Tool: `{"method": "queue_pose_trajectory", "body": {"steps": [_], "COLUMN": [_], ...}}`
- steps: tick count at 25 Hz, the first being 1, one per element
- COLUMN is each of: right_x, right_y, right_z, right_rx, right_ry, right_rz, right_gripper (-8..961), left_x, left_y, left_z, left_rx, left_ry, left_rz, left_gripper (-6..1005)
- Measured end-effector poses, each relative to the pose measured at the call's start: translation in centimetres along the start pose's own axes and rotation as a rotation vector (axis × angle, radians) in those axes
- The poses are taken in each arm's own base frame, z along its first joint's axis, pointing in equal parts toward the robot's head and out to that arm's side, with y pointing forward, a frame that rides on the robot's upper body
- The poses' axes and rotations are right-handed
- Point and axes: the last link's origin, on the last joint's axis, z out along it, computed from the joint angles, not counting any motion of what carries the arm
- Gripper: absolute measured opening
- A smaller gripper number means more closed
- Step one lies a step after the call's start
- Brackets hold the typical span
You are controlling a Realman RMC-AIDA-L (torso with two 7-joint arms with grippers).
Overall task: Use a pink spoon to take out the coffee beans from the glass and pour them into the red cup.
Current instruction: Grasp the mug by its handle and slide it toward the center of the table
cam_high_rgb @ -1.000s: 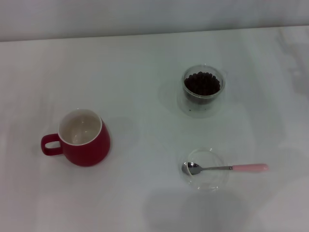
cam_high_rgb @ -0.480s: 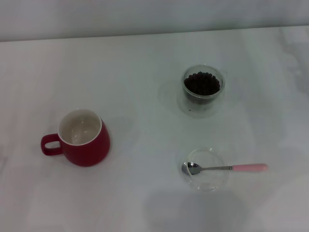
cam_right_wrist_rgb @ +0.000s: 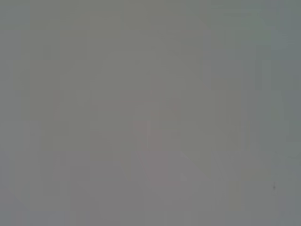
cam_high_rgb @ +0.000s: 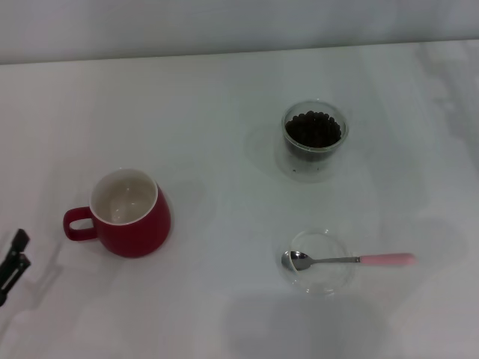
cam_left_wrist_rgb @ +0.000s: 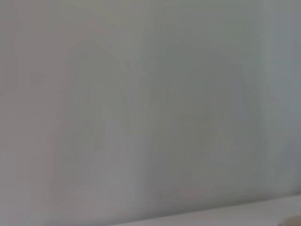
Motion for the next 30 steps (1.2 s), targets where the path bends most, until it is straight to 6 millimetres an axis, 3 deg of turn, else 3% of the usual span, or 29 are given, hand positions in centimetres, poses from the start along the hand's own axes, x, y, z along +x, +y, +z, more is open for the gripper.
{"method": "queue_pose_trajectory", "body": {"steps": [20, 30], "right_x": [0.1, -0.3], "right_y": [0.3, 0.6], "right_z": [-0.2, 0.1], "right_rx": [-0.017, -0.027], "right_ry": [-0.004, -0.014], "right_rz": [0.07, 0.069], "right_gripper": [871, 870], "left_x": [-1.4, -1.5], "left_y": [0.8, 0.7], "left_z": [4.3, 5.3], "left_rx": [-0.11, -0.121], "left_ry": [-0.133, -0.15], "left_rz": [0.037, 0.047], "left_gripper": [879, 879]}}
